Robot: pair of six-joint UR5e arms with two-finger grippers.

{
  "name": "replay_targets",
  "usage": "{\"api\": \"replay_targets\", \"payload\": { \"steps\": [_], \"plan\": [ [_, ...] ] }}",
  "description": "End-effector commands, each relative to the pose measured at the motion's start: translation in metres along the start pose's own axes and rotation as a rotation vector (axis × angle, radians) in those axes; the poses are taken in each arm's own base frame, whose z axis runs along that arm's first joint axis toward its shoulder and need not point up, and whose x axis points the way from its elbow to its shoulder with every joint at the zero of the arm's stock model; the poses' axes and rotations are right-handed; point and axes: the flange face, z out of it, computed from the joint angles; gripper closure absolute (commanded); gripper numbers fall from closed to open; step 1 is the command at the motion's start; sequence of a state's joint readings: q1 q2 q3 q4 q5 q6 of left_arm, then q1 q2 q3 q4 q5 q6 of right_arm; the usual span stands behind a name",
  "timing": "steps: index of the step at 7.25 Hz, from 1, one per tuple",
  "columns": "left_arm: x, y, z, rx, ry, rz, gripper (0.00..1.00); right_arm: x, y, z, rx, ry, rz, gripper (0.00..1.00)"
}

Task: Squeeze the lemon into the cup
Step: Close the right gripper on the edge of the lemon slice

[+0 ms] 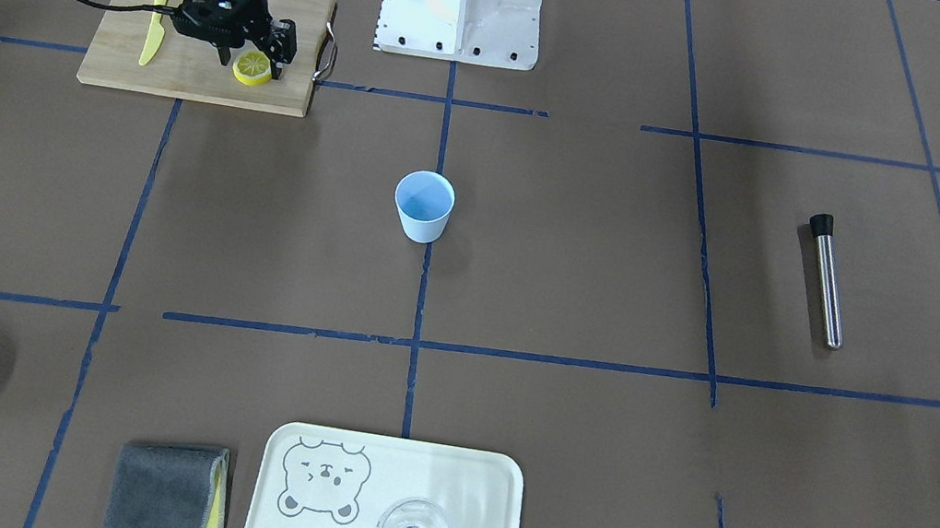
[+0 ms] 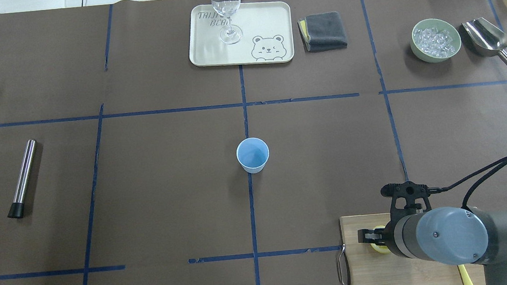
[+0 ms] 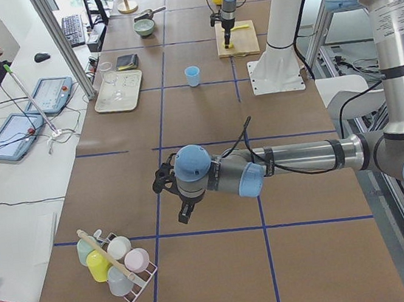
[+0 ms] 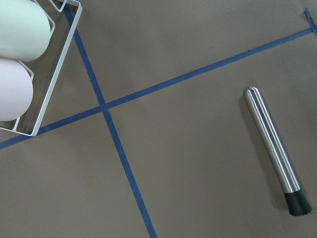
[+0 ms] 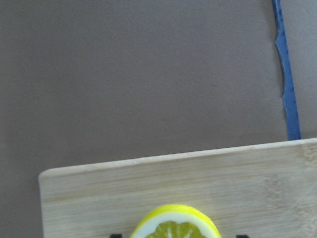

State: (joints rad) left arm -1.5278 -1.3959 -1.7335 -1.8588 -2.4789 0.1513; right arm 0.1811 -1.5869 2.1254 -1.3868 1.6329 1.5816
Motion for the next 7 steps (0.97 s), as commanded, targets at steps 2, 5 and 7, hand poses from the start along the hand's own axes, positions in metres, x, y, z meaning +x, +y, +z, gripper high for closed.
{"api": "replay_targets", "payload": {
  "steps": [2, 5, 7],
  "plan": [
    [0.000, 0.001, 0.000, 0.000, 0.000, 0.001, 0.00, 0.002, -0.001, -0.003, 0.000, -0.002, 0.002, 0.55],
    [0.001, 0.000, -0.001, 0.000, 0.000, 0.001, 0.00, 0.000, -0.002, -0.012, 0.000, -0.019, 0.005, 0.53],
    [0.001, 0.001, -0.001, 0.000, 0.000, 0.002, 0.00, 0.006, -0.001, -0.015, -0.001, -0.014, 0.005, 0.53]
  ]
}}
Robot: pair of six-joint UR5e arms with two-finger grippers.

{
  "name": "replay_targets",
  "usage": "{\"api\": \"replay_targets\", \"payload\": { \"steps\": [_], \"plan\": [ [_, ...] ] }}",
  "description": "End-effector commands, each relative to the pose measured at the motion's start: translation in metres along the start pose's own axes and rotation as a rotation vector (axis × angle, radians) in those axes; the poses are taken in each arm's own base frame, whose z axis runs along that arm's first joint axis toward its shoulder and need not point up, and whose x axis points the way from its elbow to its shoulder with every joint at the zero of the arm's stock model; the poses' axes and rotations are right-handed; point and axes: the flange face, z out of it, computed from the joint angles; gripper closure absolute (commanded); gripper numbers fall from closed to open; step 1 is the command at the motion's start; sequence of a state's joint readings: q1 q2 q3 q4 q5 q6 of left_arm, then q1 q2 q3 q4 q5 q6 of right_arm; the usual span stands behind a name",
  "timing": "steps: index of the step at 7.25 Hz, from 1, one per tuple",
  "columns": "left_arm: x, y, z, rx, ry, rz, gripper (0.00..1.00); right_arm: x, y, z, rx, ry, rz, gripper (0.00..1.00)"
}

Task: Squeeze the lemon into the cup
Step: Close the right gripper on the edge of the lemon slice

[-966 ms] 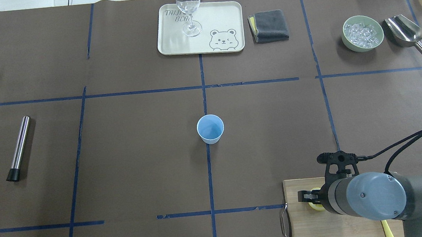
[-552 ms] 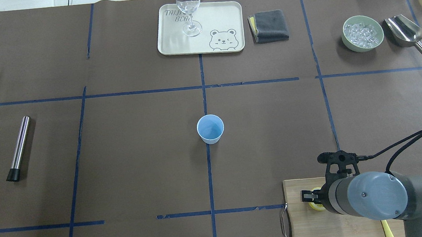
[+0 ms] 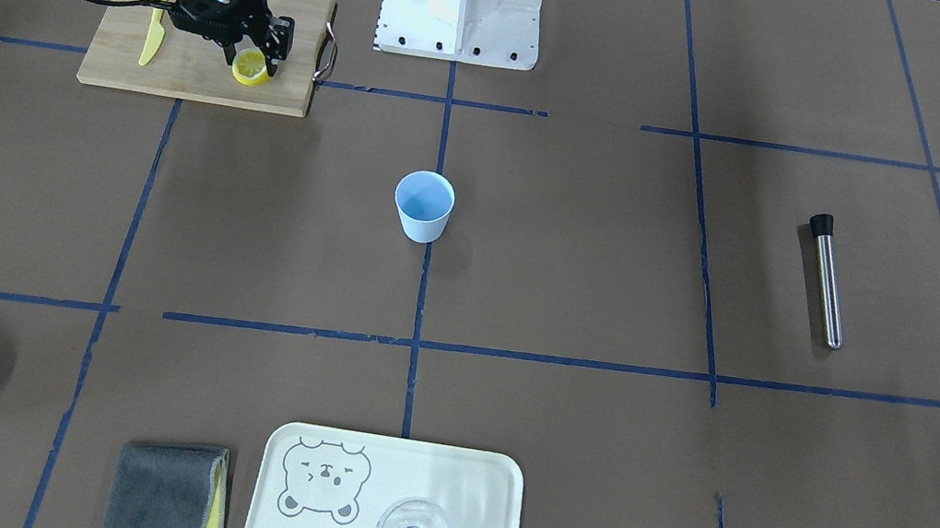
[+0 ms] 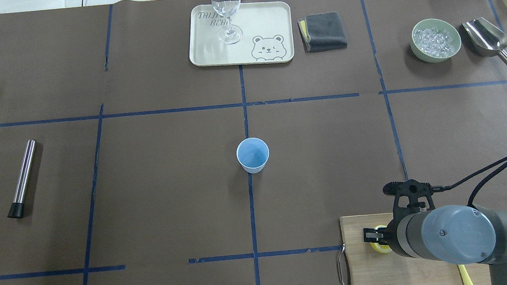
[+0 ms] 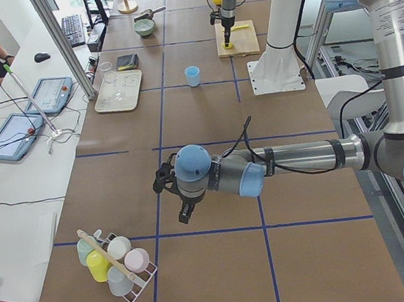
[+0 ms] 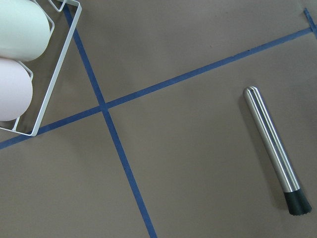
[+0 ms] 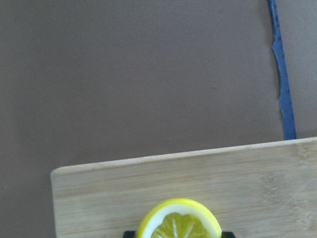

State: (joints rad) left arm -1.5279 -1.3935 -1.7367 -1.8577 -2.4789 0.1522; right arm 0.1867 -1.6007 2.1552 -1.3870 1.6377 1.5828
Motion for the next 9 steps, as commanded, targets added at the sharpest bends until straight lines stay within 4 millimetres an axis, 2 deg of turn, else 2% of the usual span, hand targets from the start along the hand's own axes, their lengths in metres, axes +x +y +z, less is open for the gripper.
{"api": "replay_targets", "payload": {
  "steps": [1, 6, 9],
  "plan": [
    [0.001, 0.001, -0.001, 0.000, 0.000, 0.002, 0.00, 0.004, 0.000, -0.005, 0.000, -0.001, 0.000, 0.52],
    [0.001, 0.004, 0.000, -0.001, 0.000, -0.001, 0.00, 0.004, 0.000, -0.008, 0.001, -0.006, 0.001, 0.52],
    [0.001, 0.004, 0.000, -0.001, 0.000, -0.001, 0.00, 0.010, 0.000, -0.021, 0.002, -0.015, 0.003, 0.53]
  ]
}}
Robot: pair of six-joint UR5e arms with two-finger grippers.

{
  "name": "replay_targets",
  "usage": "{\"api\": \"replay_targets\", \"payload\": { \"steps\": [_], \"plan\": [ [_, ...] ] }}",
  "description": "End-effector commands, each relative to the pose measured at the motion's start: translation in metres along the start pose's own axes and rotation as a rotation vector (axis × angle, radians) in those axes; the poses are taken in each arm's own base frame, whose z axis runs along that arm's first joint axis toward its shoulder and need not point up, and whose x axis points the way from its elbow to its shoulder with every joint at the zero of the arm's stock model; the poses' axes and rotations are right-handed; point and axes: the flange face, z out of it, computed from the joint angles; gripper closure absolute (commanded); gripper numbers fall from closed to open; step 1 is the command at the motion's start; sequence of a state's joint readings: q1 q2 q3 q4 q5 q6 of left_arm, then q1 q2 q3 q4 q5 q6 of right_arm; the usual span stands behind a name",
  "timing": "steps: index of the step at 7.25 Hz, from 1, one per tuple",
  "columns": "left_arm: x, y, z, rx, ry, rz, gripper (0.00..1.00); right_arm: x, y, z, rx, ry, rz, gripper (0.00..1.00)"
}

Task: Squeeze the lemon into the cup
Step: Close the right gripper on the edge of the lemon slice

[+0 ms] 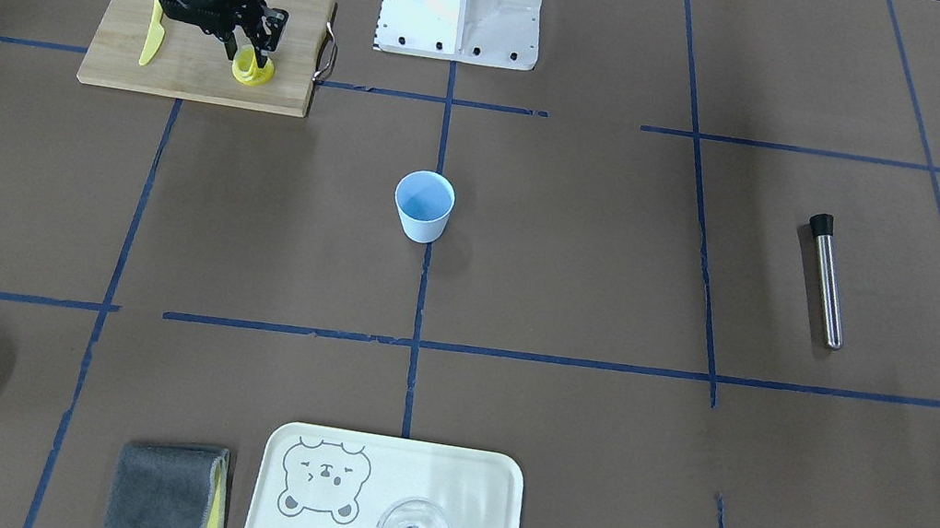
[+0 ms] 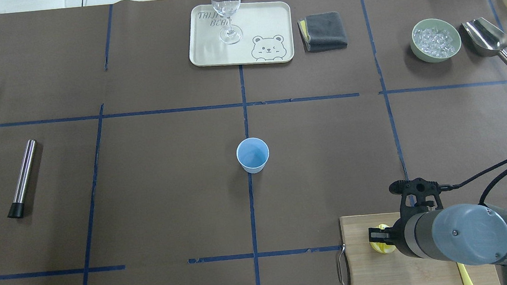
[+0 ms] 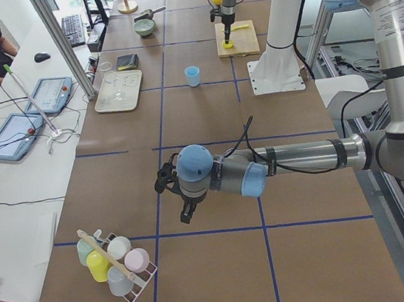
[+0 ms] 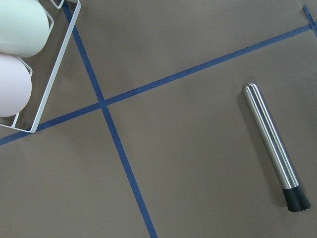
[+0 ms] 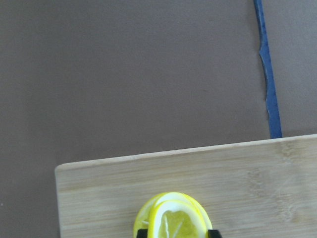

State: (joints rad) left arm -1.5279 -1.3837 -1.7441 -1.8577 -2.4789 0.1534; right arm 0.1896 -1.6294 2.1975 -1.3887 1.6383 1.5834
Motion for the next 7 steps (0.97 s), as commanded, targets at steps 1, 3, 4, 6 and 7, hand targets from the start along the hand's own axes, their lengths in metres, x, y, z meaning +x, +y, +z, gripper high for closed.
{"api": "replay_targets", "payload": {
  "steps": [1, 3, 4, 6, 7],
  "plan": [
    [0.000, 0.000, 0.000, 0.000, 0.002, 0.001, 0.00, 0.006, 0.000, -0.009, 0.000, -0.003, 0.000, 0.53],
    [0.000, 0.001, 0.000, -0.001, 0.000, 0.000, 0.00, 0.003, -0.004, -0.026, 0.009, -0.021, 0.008, 0.53],
    [0.000, 0.001, 0.000, -0.001, 0.002, 0.000, 0.00, 0.002, -0.005, -0.033, 0.012, -0.016, 0.011, 0.53],
    [0.000, 0.001, 0.000, -0.001, 0.002, 0.000, 0.00, -0.001, -0.006, -0.044, 0.015, -0.038, 0.013, 0.53],
    [0.000, 0.001, 0.000, -0.002, 0.002, -0.001, 0.00, -0.003, -0.010, -0.050, 0.022, -0.052, 0.020, 0.53]
  ]
}}
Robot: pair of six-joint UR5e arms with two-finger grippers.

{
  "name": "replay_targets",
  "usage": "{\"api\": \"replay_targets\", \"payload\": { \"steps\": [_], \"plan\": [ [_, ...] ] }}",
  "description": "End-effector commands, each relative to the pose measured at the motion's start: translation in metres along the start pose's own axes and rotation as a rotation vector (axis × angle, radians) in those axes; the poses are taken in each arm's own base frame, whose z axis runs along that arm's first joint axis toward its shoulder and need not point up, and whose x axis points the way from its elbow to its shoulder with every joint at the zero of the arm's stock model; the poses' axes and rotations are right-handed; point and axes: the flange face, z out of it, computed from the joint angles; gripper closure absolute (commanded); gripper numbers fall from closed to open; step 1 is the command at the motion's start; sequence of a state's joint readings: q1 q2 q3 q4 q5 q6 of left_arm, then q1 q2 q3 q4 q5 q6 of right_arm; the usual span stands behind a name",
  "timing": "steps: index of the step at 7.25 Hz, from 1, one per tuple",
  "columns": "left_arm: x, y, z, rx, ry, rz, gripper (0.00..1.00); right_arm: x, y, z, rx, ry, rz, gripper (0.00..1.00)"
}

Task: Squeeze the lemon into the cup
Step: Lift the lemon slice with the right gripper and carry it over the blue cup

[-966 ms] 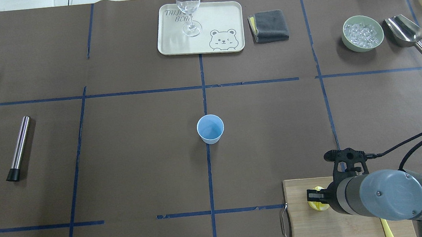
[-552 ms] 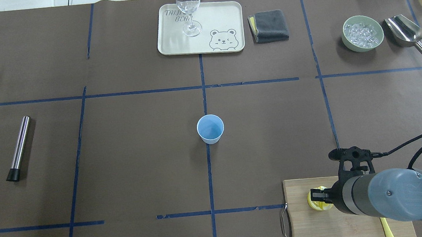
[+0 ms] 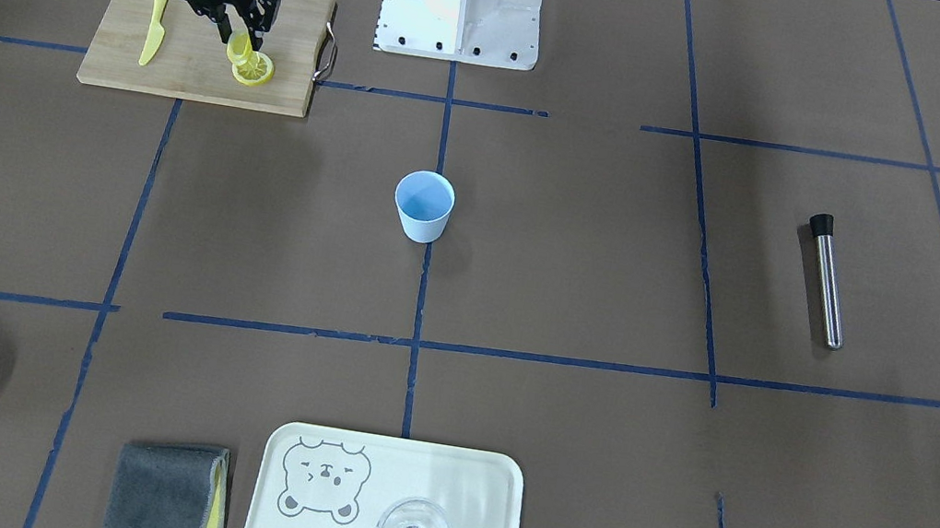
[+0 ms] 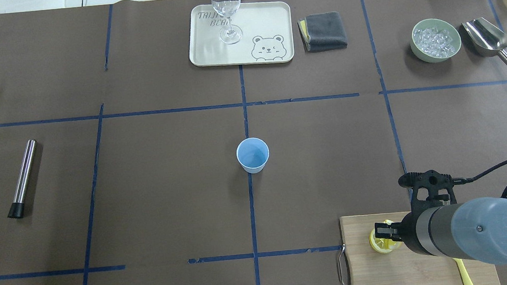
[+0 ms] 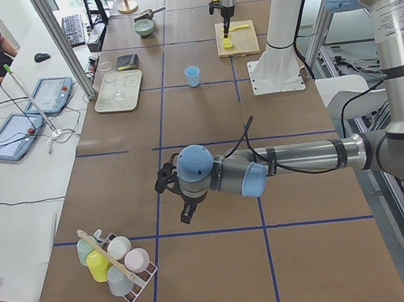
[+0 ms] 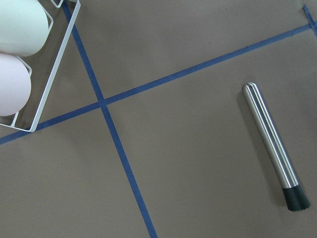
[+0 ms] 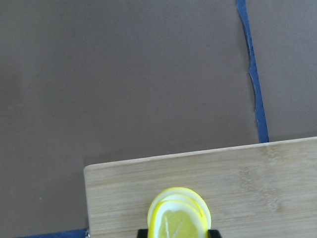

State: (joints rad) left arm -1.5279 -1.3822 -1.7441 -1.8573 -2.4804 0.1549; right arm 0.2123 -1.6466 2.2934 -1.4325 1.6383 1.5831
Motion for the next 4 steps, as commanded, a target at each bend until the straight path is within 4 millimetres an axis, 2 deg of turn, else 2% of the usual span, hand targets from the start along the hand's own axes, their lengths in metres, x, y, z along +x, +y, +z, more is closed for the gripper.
{"api": "replay_targets", "payload": {
  "steps": [1, 2, 4],
  "plan": [
    [-0.001, 0.000, 0.001, -0.002, 0.000, -0.002, 0.00, -0.012, -0.007, -0.015, 0.012, -0.042, 0.010, 0.52],
    [-0.001, 0.000, 0.001, -0.002, -0.001, -0.002, 0.00, -0.027, -0.011, -0.022, 0.019, -0.069, 0.017, 0.52],
    [-0.001, 0.000, 0.001, -0.002, -0.001, -0.002, 0.00, -0.082, -0.019, -0.044, 0.032, -0.080, 0.030, 0.52]
  ]
}}
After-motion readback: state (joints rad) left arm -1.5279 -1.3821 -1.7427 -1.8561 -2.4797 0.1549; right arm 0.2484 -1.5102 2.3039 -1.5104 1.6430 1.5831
